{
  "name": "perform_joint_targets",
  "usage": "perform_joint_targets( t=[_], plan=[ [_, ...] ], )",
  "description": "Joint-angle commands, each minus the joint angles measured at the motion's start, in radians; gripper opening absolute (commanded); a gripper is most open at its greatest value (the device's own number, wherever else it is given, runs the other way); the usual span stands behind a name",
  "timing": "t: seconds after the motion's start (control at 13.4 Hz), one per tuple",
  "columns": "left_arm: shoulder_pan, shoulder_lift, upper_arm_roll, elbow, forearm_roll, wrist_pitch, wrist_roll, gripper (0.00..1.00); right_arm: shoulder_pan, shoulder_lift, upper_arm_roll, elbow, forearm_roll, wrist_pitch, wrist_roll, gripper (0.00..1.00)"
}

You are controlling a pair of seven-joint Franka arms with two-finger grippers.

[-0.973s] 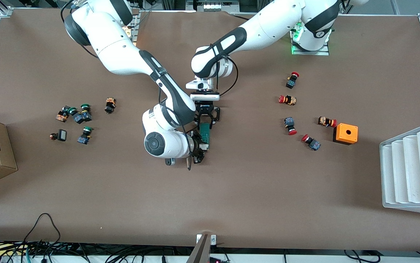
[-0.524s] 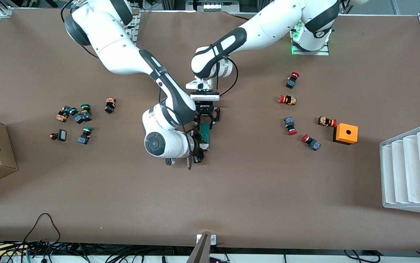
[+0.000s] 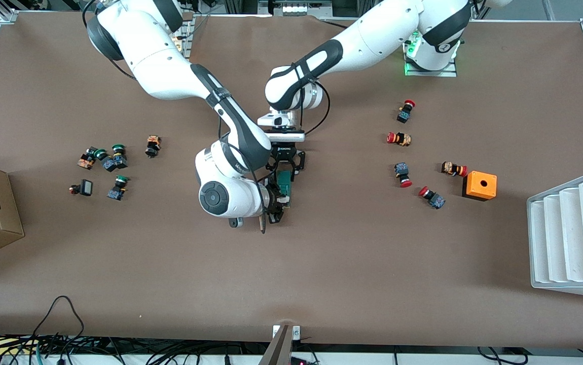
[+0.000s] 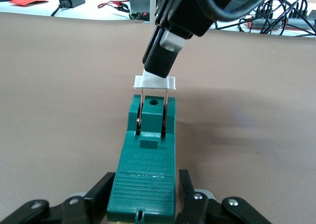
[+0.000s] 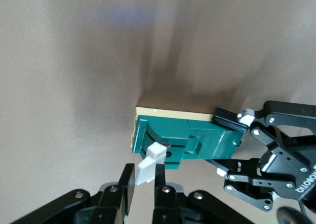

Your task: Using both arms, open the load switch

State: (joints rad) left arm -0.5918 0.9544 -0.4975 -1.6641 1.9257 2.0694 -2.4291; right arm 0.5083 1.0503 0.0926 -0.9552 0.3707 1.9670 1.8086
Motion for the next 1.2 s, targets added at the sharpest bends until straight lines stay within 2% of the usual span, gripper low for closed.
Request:
perform_joint_targets(
  t=[0.0,1.12],
  plan=[
    [-0.009,0.027,-0.003,0.055,0.029,0.015,-0.011,0.58,0.01,-0.024,0.004,-0.056,0.005,-0.03,0.006,0.22],
    [-0.009,0.027,-0.003,0.066,0.03,0.017,-0.012,0.58,0.013,-0.081,0.004,-0.106,-0.007,-0.049,-0.002,0.22]
  ],
)
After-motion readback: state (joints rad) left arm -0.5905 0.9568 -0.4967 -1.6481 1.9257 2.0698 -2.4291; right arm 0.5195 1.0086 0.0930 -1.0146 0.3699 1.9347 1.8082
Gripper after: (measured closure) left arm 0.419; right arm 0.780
